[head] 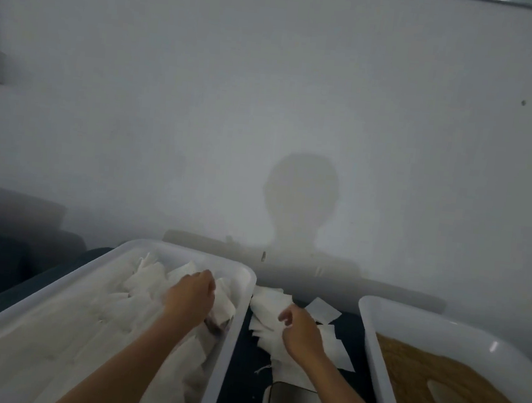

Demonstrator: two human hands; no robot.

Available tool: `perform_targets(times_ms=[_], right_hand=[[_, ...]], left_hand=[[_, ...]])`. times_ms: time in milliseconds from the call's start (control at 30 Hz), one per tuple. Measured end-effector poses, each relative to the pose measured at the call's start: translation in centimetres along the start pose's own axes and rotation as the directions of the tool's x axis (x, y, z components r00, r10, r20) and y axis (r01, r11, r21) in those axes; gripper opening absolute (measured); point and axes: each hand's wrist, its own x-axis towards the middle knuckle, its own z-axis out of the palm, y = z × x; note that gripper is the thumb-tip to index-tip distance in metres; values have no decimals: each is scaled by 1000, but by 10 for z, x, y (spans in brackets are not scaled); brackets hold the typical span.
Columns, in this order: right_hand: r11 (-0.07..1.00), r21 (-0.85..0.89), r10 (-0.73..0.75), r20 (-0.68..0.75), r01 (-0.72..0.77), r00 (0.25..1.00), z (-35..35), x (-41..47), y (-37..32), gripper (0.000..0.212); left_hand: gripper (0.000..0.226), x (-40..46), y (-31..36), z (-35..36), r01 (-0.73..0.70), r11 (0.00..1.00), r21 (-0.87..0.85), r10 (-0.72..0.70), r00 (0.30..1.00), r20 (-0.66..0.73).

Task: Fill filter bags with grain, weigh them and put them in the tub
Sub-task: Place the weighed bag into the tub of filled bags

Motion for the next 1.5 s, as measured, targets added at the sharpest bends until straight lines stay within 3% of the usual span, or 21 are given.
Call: perform_targets(times_ms=[67, 133, 267, 400, 567, 633, 767, 867, 1133, 1333, 1433, 1500], right_hand=[[981, -185, 74, 113, -52, 991, 6, -5, 16, 29], [947, -310, 141, 165, -84, 976, 16, -9, 23, 52], [894, -438, 157, 120, -90, 980, 29, -9, 21, 75], [868, -492, 125, 94, -63, 988, 34, -7, 17, 59], [890, -455, 18, 28, -3, 999, 25, -12, 18, 12], [882, -472, -6, -8, 1, 1000, 17, -13, 21, 30], [926, -374, -32, -209, -50, 977, -17, -13, 16, 29], [983, -178, -20, -322, -40, 947, -58, -14, 15, 28], [950, 298, -4, -294, 96, 956, -162, -51, 42, 23], [916, 382, -3, -297, 122, 955, -189, -102, 80, 23], [913, 380, -44, -271, 149, 962, -194, -125, 103, 20], [924, 363, -31, -238, 119, 971, -196, -134, 116, 19]], left_hand=[[17, -2, -1, 3, -6, 1000, -21, 7, 1000, 28], [16, -3, -5, 6, -4, 1000, -23, 5, 999, 43], [16, -6, -13, 4, 35, 999, -34, -33, 998, 54], [16, -7, -16, 1, 59, 998, -38, -56, 995, 88], [15, -8, -13, 0, 59, 997, -53, -54, 993, 103], [14, -8, -9, -2, 49, 995, -82, -40, 994, 100], [12, -6, 9, -11, -30, 990, -140, 42, 996, 78], [7, -11, 35, -18, -95, 973, -213, 110, 992, 61], [23, -42, 144, -19, -172, 835, -523, 285, 948, 143], [17, -80, 237, -1, -100, 646, -757, 399, 889, 223], [16, -100, 275, 13, 53, 507, -860, 438, 844, 310], [19, -111, 293, 25, 147, 476, -867, 437, 816, 378]])
